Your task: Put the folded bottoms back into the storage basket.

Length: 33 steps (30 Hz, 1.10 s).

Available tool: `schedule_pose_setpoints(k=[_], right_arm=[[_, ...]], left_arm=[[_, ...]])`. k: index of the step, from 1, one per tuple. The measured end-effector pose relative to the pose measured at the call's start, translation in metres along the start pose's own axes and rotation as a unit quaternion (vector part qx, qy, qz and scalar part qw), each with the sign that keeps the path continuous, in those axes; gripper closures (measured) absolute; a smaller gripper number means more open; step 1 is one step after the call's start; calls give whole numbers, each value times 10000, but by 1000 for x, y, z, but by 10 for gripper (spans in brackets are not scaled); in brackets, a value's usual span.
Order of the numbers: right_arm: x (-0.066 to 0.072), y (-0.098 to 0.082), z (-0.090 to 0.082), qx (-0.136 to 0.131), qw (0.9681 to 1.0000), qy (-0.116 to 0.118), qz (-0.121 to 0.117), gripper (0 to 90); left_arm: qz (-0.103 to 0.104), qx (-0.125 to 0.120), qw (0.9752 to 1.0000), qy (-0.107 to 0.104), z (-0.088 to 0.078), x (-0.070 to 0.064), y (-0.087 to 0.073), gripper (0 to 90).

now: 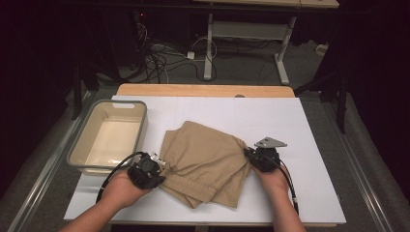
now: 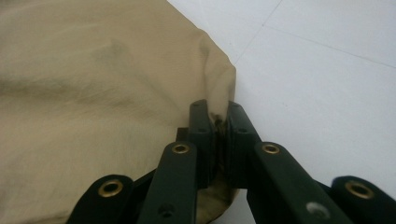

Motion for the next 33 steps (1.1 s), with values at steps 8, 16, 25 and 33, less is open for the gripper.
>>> schedule_pose_setpoints(k=[8, 16, 25, 33], right_arm=[[0, 0, 0, -5, 10000, -18, -22, 851], [0, 0, 0, -11, 10000, -2, 8, 851], [-1, 0, 0, -15, 10000, 10, 41, 851], [-1, 1, -1, -50, 10000, -13, 16, 851]], left_arm=[[243, 535, 9983, -63, 1, 0, 7, 762], [315, 871, 9955, -182, 3, 1, 11, 762], [351, 973, 9936, -448, 3, 5, 13, 763], [285, 994, 9930, -563, 3, 7, 14, 765]])
Point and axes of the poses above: each handheld gripper's, and its own axes: z roughly forward along the jaws, y roughly out of its top, x roughly to its left, the point moved 8 cm from there along z, roughly forward along the jaws, and after that the axes turned 14 degrees about -x, right-handed, at the moved point
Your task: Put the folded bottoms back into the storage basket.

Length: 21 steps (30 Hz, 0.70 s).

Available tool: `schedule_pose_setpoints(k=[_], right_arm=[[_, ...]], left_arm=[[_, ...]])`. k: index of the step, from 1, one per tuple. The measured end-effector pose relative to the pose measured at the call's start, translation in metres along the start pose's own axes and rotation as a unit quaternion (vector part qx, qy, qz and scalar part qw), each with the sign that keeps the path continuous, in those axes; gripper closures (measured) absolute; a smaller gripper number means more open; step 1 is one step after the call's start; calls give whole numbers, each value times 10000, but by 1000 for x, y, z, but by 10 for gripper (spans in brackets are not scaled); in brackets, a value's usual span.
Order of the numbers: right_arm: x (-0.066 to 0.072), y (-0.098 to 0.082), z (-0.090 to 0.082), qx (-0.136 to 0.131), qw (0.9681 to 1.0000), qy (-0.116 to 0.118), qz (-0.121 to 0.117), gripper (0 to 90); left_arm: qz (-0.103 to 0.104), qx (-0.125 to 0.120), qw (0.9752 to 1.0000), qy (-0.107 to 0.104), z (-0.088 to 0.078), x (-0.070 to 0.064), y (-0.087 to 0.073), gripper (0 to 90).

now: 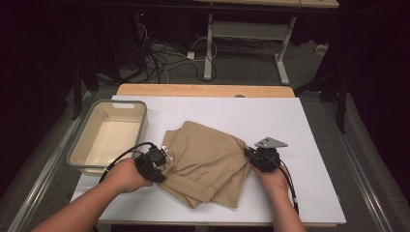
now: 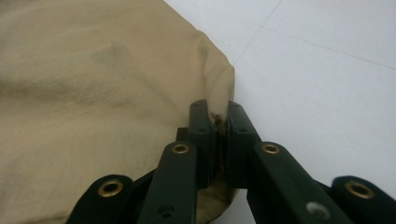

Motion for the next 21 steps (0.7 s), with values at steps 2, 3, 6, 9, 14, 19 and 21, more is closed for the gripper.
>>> schedule_pose_setpoints(k=[2, 3, 6, 9, 14, 19, 21], right_arm=[[-1, 2, -2, -120, 9999, -41, 27, 852], [-1, 2, -2, -120, 9999, -41, 27, 852], [1, 8, -8, -352, 9994, -62, -11, 852], [2, 16, -13, -518, 9986, -91, -79, 853], [10, 39, -27, -914, 9956, -63, -179, 853], [19, 50, -30, -1057, 9940, 2, -266, 853], [22, 52, -29, -1030, 9940, 61, -360, 853]], left_arm=[[-48, 37, 10000, 4, -1, 0, 1, 767], [-38, 74, 10000, 20, -1, 0, 1, 767], [-24, 185, 9998, 93, -6, -2, 6, 767], [-54, 213, 9997, 94, -9, -2, 9, 766], [-40, 218, 9996, 185, -22, -3, 15, 766], [-63, 205, 9994, 258, -39, -2, 20, 765], [-64, 226, 9993, 299, -45, -1, 19, 765]])
Point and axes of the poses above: each handheld gripper's, and its own axes: z roughly forward along the jaws, y roughly out of its top, x roughly to its left, the point moved 8 cm from there along z, roughly forward along the jaws, and after that the axes turned 14 degrees about -x, right-handed, at the moved point
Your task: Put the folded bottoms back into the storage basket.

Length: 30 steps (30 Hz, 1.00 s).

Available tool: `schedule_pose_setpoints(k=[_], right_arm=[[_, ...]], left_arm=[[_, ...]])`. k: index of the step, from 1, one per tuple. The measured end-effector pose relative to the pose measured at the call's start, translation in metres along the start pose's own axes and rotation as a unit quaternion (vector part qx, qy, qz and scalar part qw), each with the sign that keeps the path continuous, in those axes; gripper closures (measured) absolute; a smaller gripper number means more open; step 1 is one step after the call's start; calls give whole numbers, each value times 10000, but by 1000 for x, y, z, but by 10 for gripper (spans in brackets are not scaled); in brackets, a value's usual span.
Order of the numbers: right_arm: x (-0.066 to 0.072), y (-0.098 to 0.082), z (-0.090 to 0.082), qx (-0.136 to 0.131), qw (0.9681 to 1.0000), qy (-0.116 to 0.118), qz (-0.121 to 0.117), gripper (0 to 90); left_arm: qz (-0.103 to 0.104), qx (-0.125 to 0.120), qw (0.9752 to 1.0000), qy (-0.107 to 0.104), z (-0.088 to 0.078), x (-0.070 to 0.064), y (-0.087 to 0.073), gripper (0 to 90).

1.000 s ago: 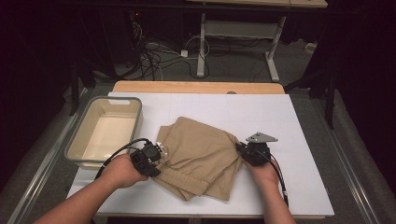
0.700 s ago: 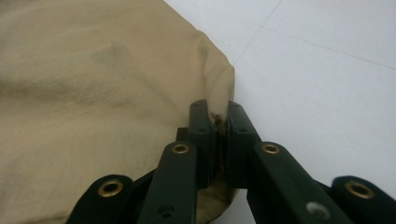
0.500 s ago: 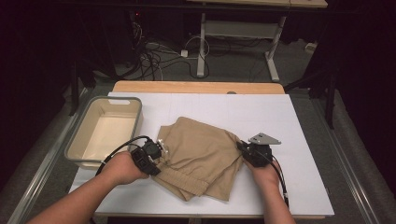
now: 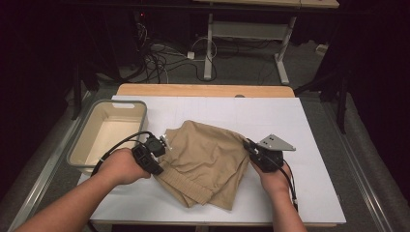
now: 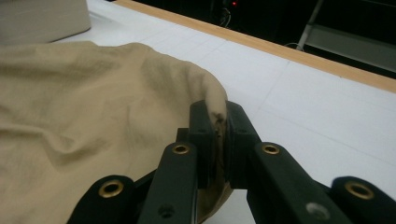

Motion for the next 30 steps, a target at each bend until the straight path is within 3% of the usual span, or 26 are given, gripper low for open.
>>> schedule_pose_setpoints(k=[8, 14, 20, 30], right_arm=[[10, 18, 9, -22, 9998, 187, 86, 853], [18, 27, 21, 25, 9996, 267, 26, 852], [29, 30, 33, 85, 9994, 340, -11, 852], [32, 23, 39, 188, 9992, 366, 2, 851]], left_arm=[[-47, 101, 9998, 183, -23, 11, -4, 766], [-65, 225, 9994, 237, -30, 16, -8, 766], [-123, 290, 9991, 267, -32, 24, -13, 766], [-114, 406, 9988, 244, -28, 27, -11, 766]])
Point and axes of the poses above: each handheld gripper's, and its own axes: z roughly forward along the jaws, y roughly out of its top, x roughly to its left, the point moved 8 cm from there along z, roughly forward along the jaws, and after that the axes turned 14 degrees about -x, right-handed, at the moved point
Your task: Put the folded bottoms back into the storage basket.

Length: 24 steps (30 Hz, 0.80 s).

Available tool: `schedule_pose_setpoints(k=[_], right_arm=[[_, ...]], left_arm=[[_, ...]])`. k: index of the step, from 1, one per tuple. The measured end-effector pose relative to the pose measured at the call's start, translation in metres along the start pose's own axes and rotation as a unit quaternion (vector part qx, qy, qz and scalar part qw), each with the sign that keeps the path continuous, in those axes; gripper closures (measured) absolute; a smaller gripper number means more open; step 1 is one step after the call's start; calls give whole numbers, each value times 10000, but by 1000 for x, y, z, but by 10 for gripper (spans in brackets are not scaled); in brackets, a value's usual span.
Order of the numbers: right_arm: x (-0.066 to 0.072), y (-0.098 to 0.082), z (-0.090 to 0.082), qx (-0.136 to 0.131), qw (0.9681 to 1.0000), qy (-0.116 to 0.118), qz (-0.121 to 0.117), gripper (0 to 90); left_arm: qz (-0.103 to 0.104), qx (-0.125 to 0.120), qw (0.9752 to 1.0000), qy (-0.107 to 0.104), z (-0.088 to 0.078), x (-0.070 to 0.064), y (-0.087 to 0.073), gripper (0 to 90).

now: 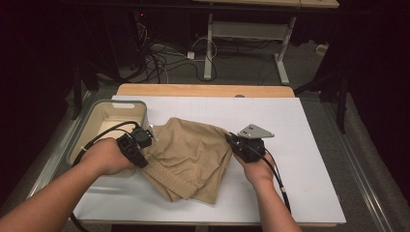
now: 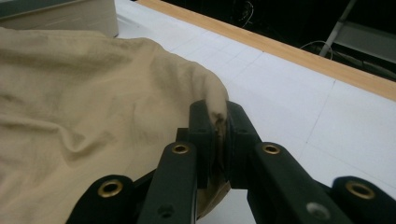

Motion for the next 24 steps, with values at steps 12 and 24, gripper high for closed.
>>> schedule_pose_setpoints(k=[12, 24], right_arm=[[-1, 28, -7, -200, 9998, -11, -50, 850], [1, 72, -10, -467, 9986, -23, -233, 849]], left_arm=[[13, 105, 9999, -56, -21, 3, 11, 765], [114, 208, 9997, 83, -54, 11, 20, 765]])
Point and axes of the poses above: each handheld gripper's, and its own axes: z roughly forward along the jaws, y roughly out of its top, x roughly to its left, the point moved 8 cm from there along z, roughly forward along the jaws, and after that the axes turned 14 degrees about -x, right-handed, at the moved point
